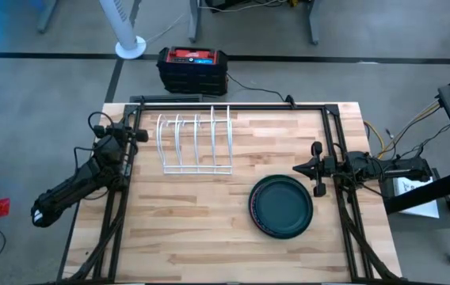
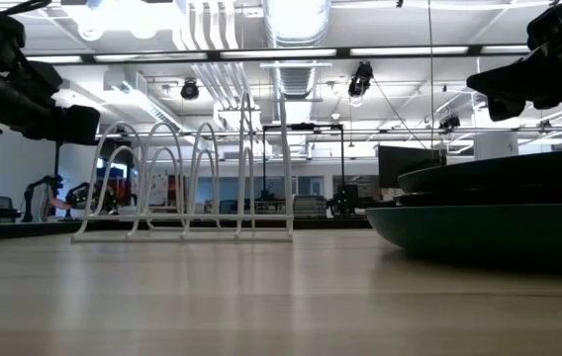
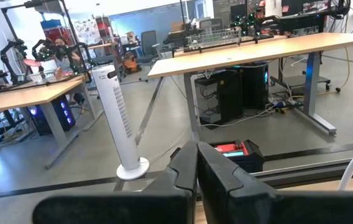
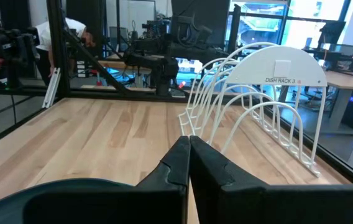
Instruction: Sort dishes
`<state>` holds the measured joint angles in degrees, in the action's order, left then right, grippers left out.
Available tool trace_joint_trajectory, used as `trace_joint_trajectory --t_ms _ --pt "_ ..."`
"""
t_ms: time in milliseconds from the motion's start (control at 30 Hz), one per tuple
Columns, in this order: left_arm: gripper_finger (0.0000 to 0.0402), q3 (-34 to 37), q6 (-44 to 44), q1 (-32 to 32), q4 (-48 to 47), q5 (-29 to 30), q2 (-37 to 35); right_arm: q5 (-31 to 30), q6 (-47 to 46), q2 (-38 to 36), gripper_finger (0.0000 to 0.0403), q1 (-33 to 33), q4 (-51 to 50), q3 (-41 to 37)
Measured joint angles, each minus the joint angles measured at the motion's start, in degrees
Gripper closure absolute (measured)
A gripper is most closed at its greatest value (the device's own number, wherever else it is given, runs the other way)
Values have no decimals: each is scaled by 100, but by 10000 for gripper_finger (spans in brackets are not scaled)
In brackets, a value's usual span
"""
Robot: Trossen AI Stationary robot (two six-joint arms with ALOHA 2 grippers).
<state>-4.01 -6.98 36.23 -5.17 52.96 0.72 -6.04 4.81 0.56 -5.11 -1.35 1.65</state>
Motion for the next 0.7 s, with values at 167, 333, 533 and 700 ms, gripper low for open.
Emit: trace_joint_trajectory --t_ms 167,333,533,700 --pt "401 -2 -254 9 125 45 -1 -2 276 0 403 0 0 2" --pt "401 -2 -274 9 119 46 1 -2 274 1 403 0 -1 0" --pt "401 -2 1381 -28 246 -685 -1 -2 276 2 403 0 223 2" --pt "401 -381 870 -31 -55 -966 1 -2 274 2 403 0 380 2"
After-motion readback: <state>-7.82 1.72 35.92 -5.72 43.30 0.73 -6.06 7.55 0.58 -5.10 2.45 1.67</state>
